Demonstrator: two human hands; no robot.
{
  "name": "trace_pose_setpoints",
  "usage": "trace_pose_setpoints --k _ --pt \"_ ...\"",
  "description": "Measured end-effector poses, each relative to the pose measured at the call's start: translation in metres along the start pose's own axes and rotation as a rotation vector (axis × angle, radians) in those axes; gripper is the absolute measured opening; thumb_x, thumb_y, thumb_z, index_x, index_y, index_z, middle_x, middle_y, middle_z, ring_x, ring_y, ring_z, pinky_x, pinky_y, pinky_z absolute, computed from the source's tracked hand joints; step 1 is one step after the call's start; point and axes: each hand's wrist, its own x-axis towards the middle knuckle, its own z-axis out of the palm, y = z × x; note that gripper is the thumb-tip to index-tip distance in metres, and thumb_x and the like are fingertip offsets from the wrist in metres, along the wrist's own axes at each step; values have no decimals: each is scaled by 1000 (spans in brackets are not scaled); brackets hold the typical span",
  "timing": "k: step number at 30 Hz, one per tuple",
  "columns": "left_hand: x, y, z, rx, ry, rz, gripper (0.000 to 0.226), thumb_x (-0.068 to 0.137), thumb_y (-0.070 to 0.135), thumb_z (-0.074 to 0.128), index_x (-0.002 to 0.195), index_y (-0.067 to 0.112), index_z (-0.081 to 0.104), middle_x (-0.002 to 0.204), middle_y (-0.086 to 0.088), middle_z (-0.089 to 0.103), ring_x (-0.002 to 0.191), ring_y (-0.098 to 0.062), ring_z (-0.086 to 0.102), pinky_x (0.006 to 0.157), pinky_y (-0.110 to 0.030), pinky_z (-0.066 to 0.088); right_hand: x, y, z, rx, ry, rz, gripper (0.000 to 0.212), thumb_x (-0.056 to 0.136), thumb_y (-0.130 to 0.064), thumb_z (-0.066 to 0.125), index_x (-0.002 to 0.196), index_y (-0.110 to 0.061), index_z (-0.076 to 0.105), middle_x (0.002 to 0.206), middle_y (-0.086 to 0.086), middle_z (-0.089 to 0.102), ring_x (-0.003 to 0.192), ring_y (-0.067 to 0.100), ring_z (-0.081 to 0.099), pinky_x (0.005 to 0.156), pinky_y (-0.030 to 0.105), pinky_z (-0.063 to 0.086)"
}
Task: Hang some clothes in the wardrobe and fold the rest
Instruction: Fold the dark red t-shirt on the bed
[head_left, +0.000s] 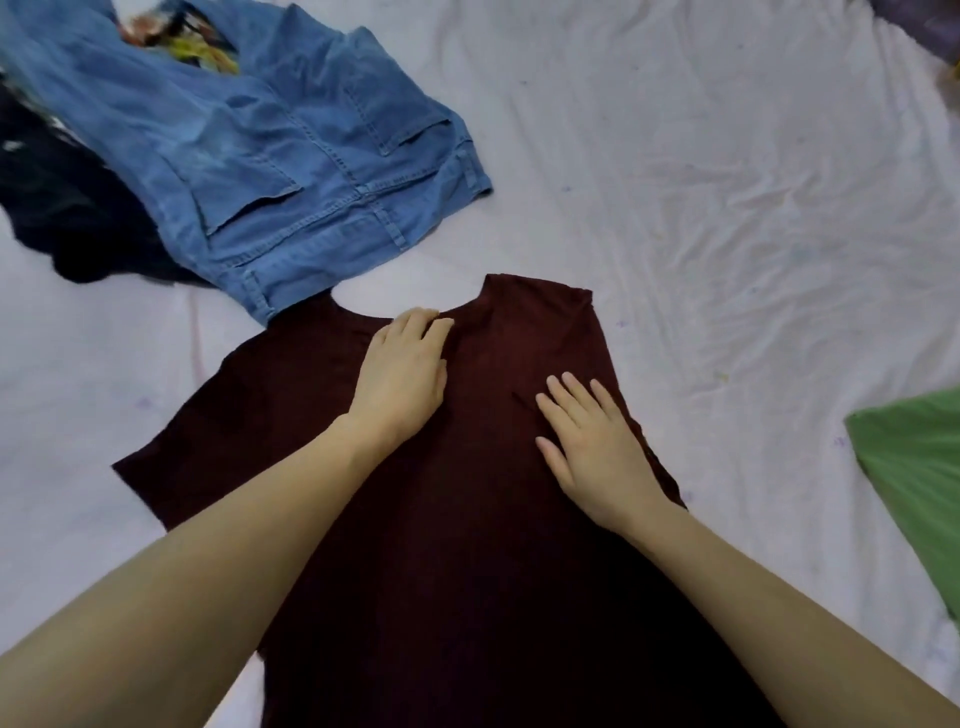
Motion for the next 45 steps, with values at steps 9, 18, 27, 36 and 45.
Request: trace_pose_setpoints --k 9,18,27,36,45 --pt "-135 -166 -69 -169 -47 -690 59 88 30 64 138 7 42 135 -17 47 123 -36 45 101 -44 38 75 -195 -23 484 34 -34 27 96 -21 49 120 -13 57 113 3 62 104 21 58 91 33 45" --pt "-173 -217 -50 -766 -47 -828 42 85 36 67 118 11 59 113 -5 62 107 -22 58 90 -32 46 117 -306 9 717 28 116 42 98 -17 46 139 -13 43 138 2 48 127 16 46 107 29 36" --pt "-171 -208 -60 -1308 207 -802 21 97 23 53 94 5 63 82 -1 64 73 -11 60 62 -20 48 148 -303 7 1348 -146 614 50 103 -41 32 134 -8 51 126 8 56 101 21 56 89 33 49" --pt "-151 -140 -60 -1012 -91 -408 22 99 26 45 109 23 65 92 9 72 81 -5 65 73 -24 52 166 -234 -34 1143 -463 496 50 97 -52 38 121 -14 58 112 7 66 90 17 61 78 29 47" --pt "-173 -135 -24 -162 -189 -58 68 90 56 50 147 22 35 156 4 27 146 -19 12 120 -34 12 140 -222 2 431 -194 211 6 86 -20 60 91 -17 60 100 7 66 97 29 61 78 32 44"
